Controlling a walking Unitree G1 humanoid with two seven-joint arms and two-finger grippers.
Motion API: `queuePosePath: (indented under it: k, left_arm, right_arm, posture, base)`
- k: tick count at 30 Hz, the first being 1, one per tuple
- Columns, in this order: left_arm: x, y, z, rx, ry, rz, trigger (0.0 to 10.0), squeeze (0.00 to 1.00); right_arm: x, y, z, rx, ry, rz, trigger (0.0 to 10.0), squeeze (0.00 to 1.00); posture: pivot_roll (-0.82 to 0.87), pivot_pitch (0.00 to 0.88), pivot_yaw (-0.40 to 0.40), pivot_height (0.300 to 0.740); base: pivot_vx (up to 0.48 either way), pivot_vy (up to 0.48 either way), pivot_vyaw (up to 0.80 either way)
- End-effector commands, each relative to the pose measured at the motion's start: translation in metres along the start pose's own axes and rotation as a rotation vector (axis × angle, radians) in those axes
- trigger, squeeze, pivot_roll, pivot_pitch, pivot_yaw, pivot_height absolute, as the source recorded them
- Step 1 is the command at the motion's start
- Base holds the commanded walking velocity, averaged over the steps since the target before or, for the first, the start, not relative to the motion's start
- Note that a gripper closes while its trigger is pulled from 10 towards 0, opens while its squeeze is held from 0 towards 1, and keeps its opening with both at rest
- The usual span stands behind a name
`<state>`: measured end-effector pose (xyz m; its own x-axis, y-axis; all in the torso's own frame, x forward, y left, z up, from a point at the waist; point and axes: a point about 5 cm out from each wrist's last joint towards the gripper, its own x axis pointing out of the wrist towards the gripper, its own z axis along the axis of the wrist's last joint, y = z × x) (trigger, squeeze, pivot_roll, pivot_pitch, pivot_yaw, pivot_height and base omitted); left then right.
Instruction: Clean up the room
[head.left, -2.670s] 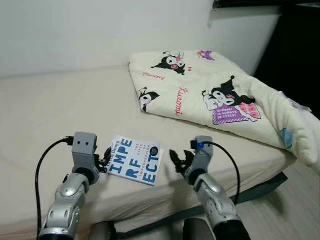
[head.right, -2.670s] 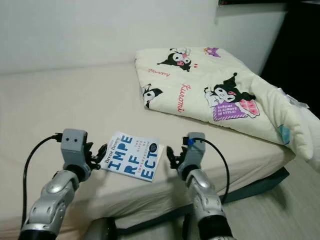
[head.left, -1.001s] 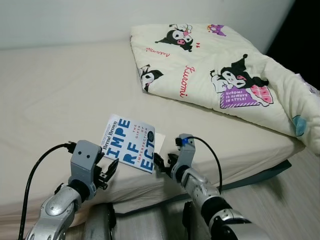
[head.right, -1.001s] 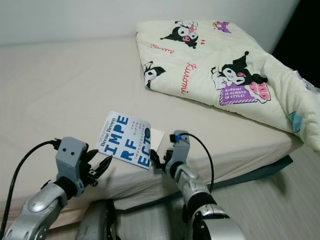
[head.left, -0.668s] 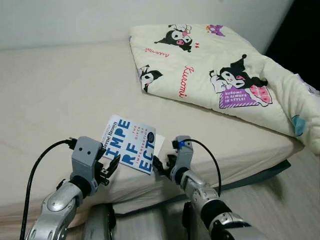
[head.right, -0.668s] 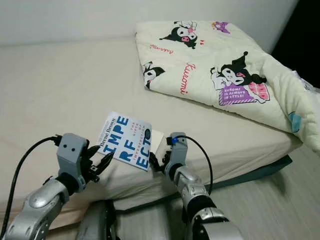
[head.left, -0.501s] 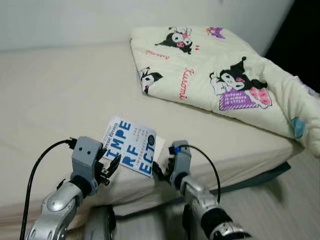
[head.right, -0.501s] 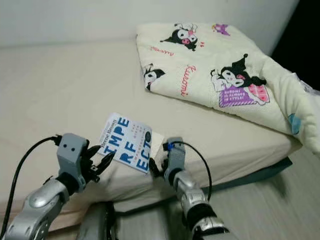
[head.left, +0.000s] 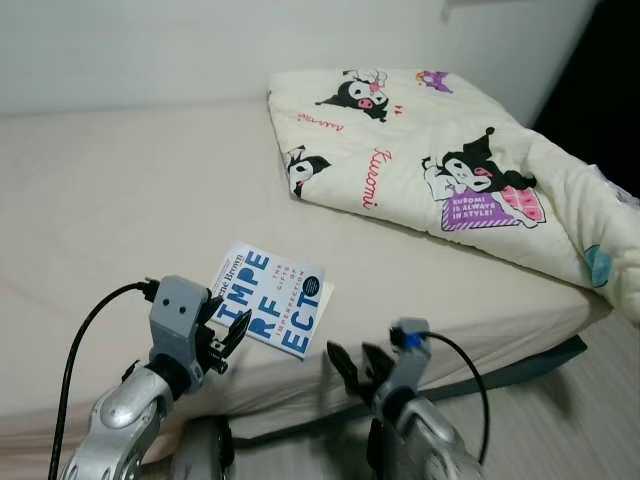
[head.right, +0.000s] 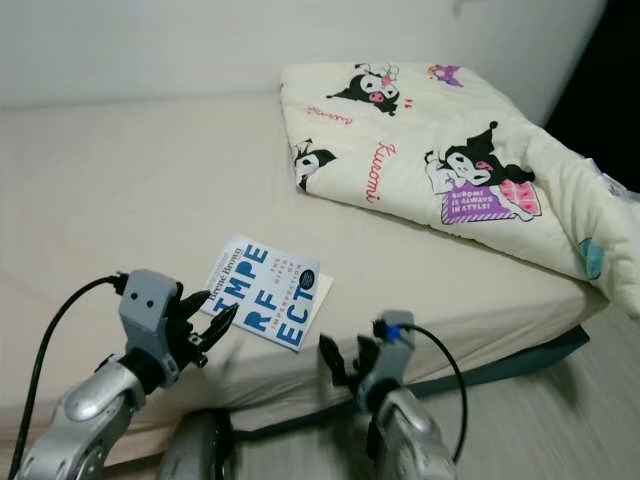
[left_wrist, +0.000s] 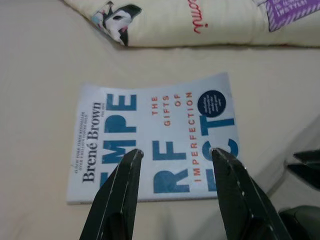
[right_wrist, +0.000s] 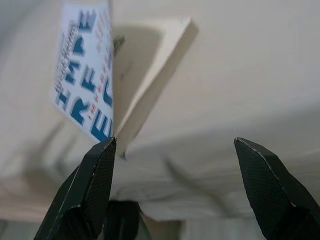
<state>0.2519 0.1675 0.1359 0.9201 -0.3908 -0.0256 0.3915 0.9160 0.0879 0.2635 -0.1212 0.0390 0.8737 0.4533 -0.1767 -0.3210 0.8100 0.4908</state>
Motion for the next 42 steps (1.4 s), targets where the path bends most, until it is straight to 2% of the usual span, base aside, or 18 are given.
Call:
queuePosePath:
  k: [1, 4, 6, 10, 11, 16, 17, 19, 24, 28, 33, 42]
  left_arm:
    - [0.001, 0.0, -0.002, -0.016, -0.004, -0.004, 10.0, 0.0]
    - [0.001, 0.0, -0.002, -0.016, -0.006, -0.003, 10.0, 0.0]
    - [0.002, 0.0, -0.001, -0.015, -0.013, -0.006, 10.0, 0.0]
    - [0.002, 0.002, -0.002, -0.009, -0.012, 0.004, 10.0, 0.0]
    - [0.002, 0.003, -0.003, -0.002, -0.004, 0.008, 10.0, 0.0]
    - [0.002, 0.004, -0.004, 0.007, 0.005, 0.0, 10.0, 0.0]
    - [0.002, 0.006, -0.004, 0.019, 0.015, -0.011, 10.0, 0.0]
    - [0.002, 0.006, -0.004, 0.019, 0.015, -0.011, 10.0, 0.0]
    - [0.0, 0.012, -0.003, 0.049, 0.028, -0.018, 10.0, 0.0]
    - [-0.005, 0.024, -0.001, 0.078, 0.042, 0.016, 10.0, 0.0]
    - [-0.008, 0.028, -0.001, 0.089, 0.049, 0.028, 10.0, 0.0]
    - [-0.014, 0.026, 0.0, 0.097, 0.067, 0.001, 10.0, 0.0]
  right_arm:
    - [0.002, 0.009, 0.008, 0.038, -0.036, 0.054, 10.0, 0.0]
    - [0.002, 0.013, 0.012, 0.061, -0.055, 0.08, 10.0, 0.0]
    - [0.006, 0.026, 0.026, 0.109, -0.093, 0.184, 10.0, 0.0]
    - [0.017, 0.02, 0.036, 0.149, -0.128, 0.141, 10.0, 0.0]
    - [0.029, 0.011, 0.04, 0.176, -0.121, 0.084, 10.0, 0.0]
    - [0.04, 0.006, 0.042, 0.196, -0.088, 0.055, 10.0, 0.0]
    - [0.051, 0.003, 0.041, 0.201, -0.049, 0.023, 10.0, 0.0]
    - [0.051, 0.003, 0.041, 0.201, -0.049, 0.023, 10.0, 0.0]
    - [0.063, 0.008, 0.044, 0.24, -0.021, 0.042, 10.0, 0.0]
    - [0.073, 0.014, 0.046, 0.249, 0.009, 0.062, 10.0, 0.0]
    - [0.077, 0.015, 0.045, 0.262, 0.027, 0.057, 10.0, 0.0]
    - [0.081, 0.012, 0.039, 0.351, 0.047, -0.007, 10.0, 0.0]
  posture:
    - [0.1, 0.11, -0.058, 0.571]
    - [0.1, 0.109, -0.059, 0.571]
    - [0.1, 0.108, -0.069, 0.571]
    - [0.11, 0.118, -0.064, 0.571]
    - [0.11, 0.122, -0.059, 0.571]
    - [0.12, 0.136, -0.049, 0.571]
    - [0.12, 0.147, -0.045, 0.571]
    - [0.12, 0.147, -0.045, 0.571]
    - [0.14, 0.184, -0.043, 0.571]
    - [0.16, 0.207, -0.049, 0.571]
    - [0.17, 0.213, -0.05, 0.571]
    - [0.19, 0.249, -0.043, 0.571]
  base:
    - [0.0, 0.0, 0.0]
    - [0.0, 0.0, 0.0]
    - [0.0, 0.0, 0.0]
    - [0.0, 0.0, 0.0]
    - [0.0, 0.0, 0.0]
    - [0.0, 0.0, 0.0]
    - [0.0, 0.0, 0.0]
    - [0.0, 0.0, 0.0]
    - [0.0, 0.0, 0.0]
    - [0.0, 0.0, 0.0]
    - [0.0, 0.0, 0.0]
    - [0.0, 0.0, 0.0]
